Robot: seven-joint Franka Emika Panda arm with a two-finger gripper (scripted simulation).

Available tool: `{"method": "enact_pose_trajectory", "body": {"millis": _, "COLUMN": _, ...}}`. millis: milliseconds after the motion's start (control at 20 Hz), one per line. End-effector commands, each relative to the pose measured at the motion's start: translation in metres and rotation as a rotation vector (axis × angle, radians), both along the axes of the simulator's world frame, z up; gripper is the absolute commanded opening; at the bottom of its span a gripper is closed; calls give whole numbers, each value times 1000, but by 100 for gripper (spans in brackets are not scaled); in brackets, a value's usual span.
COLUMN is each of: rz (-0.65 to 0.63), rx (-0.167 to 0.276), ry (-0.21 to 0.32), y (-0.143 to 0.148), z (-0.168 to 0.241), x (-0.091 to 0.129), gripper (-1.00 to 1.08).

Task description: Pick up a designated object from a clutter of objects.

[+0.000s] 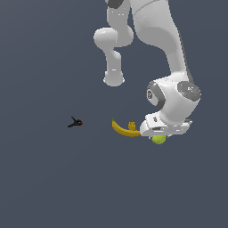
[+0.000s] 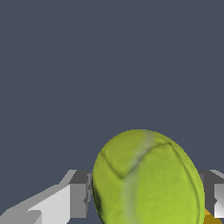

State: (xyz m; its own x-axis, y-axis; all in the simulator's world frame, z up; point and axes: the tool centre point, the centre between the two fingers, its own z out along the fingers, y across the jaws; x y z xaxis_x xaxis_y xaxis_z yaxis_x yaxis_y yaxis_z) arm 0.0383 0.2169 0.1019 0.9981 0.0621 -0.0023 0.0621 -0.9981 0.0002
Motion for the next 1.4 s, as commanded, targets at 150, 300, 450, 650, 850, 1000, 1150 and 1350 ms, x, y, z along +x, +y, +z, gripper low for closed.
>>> {"method": "enact_pose_trajectory", "body": {"millis": 150, "rz": 0, "rx": 1, "ry": -2, "y": -18, "z": 56, "x": 15, "gripper": -100}}
{"method": "enact_pose_trajectory", "body": {"millis": 300, "rz": 0, "rx": 2, "ry": -2, "y": -30, "z": 89, "x": 23, "gripper": -100}}
{"method": "enact_pose_trajectory", "body": {"millis": 450, "rz": 0, "rx": 2, "ry": -2, "y": -41, "z": 122, "x": 33, "gripper": -100}}
{"method": "enact_pose_trajectory", "body": {"millis": 650, "rz": 0, "rx": 2, "ry": -2, "y": -55, "z": 165, "x": 45, "gripper": -100}}
{"method": "enact_pose_trajectory", "body": {"millis": 850, "rz": 0, "rx": 2, "ry": -2, "y": -68, "z": 203, "x": 56, "gripper": -100}}
{"method": "enact_pose_trajectory", "body": {"millis": 1000, "rz": 0, "rx": 2, "ry": -2, "y": -75, "z": 225, "x": 63, "gripper": -100}}
{"method": "enact_pose_trajectory", "body": {"millis": 1150, "rz": -1, "rx": 1, "ry": -2, "y": -81, "z": 241, "x": 69, "gripper": -100}}
{"method": "enact_pose_trajectory", "body": {"millis": 1350, "rz": -1, "rx": 1, "ry": -2, "y": -86, "z": 256, "x": 74, "gripper": -100}}
